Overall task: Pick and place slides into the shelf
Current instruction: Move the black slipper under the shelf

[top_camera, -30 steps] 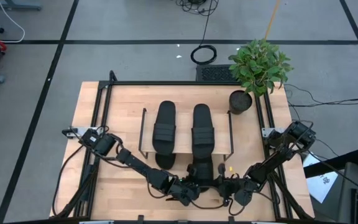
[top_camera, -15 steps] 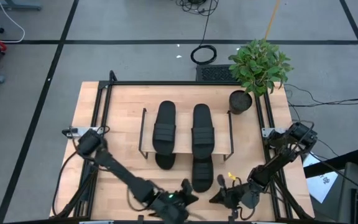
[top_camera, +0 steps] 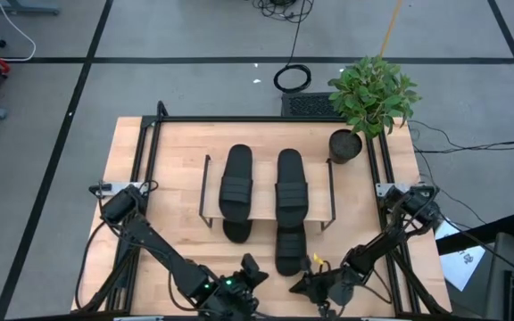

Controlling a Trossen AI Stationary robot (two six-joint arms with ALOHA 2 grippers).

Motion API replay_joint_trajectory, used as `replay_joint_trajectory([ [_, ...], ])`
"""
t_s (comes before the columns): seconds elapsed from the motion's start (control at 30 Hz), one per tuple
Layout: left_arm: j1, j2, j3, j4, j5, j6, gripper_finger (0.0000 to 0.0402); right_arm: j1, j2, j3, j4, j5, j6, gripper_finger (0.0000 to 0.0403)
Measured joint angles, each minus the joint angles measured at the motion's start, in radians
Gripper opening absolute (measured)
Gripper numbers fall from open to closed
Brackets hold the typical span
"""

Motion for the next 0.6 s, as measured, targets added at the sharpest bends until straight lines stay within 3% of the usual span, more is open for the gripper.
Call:
replay_joint_trajectory([
  [0.33,-0.012,0.001,0.0,-0.011,-0.057,-0.019,0.0,0.019,0.061,0.08,-0.048,0.299,-0.052,0.0],
  [0.6,-0.028,0.001,0.0,-0.026,-0.095,-0.047,0.0,0.022,0.067,0.095,-0.081,0.294,-0.052,0.0],
])
